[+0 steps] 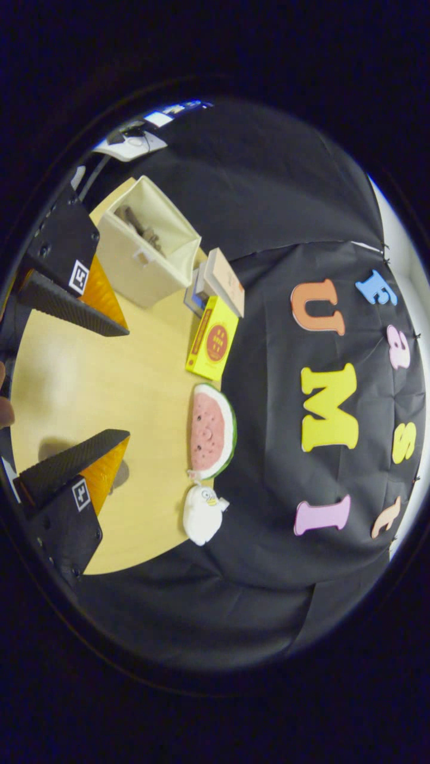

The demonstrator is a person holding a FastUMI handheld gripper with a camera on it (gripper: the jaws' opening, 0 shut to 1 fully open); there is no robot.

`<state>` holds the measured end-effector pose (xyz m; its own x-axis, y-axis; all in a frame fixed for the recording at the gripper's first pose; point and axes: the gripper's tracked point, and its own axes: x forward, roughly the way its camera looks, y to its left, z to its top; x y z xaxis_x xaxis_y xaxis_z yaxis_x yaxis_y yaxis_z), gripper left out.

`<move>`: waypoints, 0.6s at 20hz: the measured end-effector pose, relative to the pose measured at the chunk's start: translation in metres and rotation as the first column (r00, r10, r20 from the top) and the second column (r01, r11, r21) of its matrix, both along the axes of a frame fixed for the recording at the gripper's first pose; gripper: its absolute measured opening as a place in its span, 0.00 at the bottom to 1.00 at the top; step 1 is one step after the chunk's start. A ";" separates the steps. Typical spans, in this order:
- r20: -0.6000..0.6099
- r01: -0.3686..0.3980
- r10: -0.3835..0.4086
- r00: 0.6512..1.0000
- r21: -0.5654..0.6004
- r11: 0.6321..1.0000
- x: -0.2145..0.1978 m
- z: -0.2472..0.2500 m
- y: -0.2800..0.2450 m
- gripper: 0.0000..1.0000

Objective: Open the storage box then place both shoes into the box .Put the left shoe in first, then the right shoe, with the right side of both shoes facing outward in a uniform manner.

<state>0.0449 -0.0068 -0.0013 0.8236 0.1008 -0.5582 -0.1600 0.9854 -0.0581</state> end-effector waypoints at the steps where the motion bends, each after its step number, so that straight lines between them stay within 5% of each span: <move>1: -0.027 0.025 -0.026 0.999 -0.020 0.999 0.002 -0.011 -0.023 0.95; 12: -0.314 0.150 -0.181 0.932 -0.120 0.981 0.014 -0.120 -0.148 0.96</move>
